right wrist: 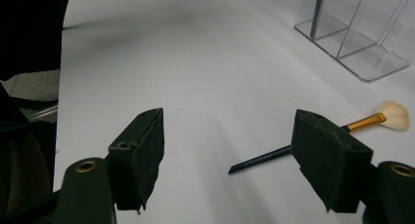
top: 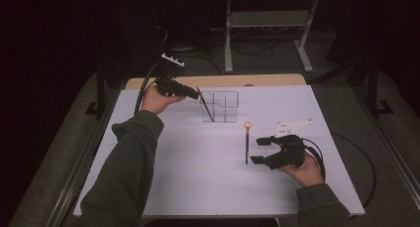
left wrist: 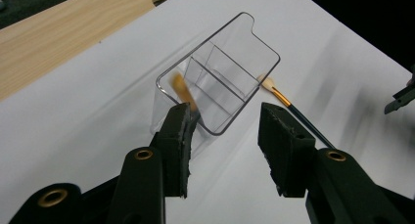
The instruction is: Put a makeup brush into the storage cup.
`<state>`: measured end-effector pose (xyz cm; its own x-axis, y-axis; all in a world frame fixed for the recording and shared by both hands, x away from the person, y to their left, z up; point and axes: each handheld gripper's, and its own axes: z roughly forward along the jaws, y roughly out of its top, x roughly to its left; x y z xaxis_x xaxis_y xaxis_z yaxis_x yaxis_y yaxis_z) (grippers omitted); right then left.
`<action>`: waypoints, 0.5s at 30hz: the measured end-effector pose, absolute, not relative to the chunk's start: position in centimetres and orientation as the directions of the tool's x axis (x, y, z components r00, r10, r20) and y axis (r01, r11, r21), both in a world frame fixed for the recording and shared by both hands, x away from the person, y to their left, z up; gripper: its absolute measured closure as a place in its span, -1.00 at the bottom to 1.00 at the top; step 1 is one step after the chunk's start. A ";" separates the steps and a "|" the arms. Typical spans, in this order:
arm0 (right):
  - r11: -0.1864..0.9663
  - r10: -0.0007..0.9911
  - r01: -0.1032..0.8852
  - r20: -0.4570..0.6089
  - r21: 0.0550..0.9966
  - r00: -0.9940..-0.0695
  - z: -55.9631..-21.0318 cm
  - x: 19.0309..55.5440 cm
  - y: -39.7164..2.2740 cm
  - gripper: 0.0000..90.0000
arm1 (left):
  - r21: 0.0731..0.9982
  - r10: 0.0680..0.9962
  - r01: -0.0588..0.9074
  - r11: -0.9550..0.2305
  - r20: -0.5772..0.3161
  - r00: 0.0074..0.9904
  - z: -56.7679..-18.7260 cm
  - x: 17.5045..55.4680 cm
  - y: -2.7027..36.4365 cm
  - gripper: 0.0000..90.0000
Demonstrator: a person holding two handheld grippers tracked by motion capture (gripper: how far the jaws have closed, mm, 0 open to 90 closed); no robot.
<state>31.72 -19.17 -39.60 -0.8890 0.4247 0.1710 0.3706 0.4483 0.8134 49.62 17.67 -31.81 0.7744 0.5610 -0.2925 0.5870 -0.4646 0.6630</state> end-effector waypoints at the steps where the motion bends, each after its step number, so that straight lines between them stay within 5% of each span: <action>1: 0.449 0.424 0.369 0.169 0.814 -0.890 -39.6 31.7 -19.2 -0.39 | 0.660 0.560 0.587 -0.468 -0.292 0.775 -31.8 49.6 17.7 0.23; 15: 0.449 0.423 0.366 0.167 0.815 -0.890 -39.7 31.7 -19.2 -0.39 | 0.662 0.547 0.580 -0.475 -0.294 0.784 -32.1 48.5 18.2 0.14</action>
